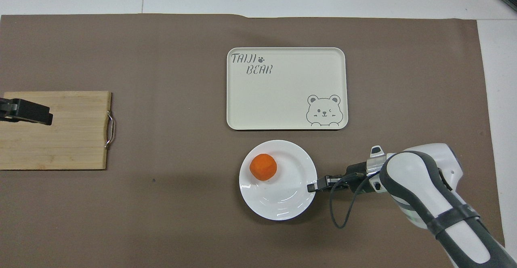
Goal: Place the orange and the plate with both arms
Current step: 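Grip the plate rim with the right gripper, then slide the plate with the right gripper onto the bear tray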
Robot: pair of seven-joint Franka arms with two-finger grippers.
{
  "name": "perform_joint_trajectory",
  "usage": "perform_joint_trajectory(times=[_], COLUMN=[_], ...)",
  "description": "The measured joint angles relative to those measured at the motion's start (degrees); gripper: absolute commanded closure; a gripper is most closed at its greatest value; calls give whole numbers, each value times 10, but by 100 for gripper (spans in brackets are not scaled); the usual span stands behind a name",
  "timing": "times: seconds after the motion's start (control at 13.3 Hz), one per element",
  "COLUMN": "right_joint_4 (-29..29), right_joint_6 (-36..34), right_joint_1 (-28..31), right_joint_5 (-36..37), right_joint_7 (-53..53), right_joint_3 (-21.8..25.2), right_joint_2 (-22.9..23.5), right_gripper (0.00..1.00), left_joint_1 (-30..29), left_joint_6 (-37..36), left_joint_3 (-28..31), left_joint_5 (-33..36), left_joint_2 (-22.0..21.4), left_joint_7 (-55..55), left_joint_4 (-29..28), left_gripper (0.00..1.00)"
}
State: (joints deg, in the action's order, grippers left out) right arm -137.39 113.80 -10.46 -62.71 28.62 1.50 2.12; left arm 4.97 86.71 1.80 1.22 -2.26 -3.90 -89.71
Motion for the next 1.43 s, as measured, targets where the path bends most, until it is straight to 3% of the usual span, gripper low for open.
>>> perform_joint_trajectory(times=[0.3, 0.75, 1.43], right_joint_4=[77, 254, 379], right_joint_6=[-11, -43, -30], right_joint_1=[1, 35, 50], right_joint_5=[-23, -24, -25], right_joint_7=[0, -80, -147], right_joint_3=[1, 5, 7], right_joint_2=[39, 129, 230], right_gripper=[100, 100, 100], left_joint_1=[0, 0, 0], left_joint_6=[0, 0, 0], left_joint_3=[0, 0, 0], left_joint_5=[0, 0, 0], left_joint_2=[0, 0, 0], left_joint_7=[0, 0, 0], left_joint_4=[0, 0, 0], left_gripper=[0, 0, 0])
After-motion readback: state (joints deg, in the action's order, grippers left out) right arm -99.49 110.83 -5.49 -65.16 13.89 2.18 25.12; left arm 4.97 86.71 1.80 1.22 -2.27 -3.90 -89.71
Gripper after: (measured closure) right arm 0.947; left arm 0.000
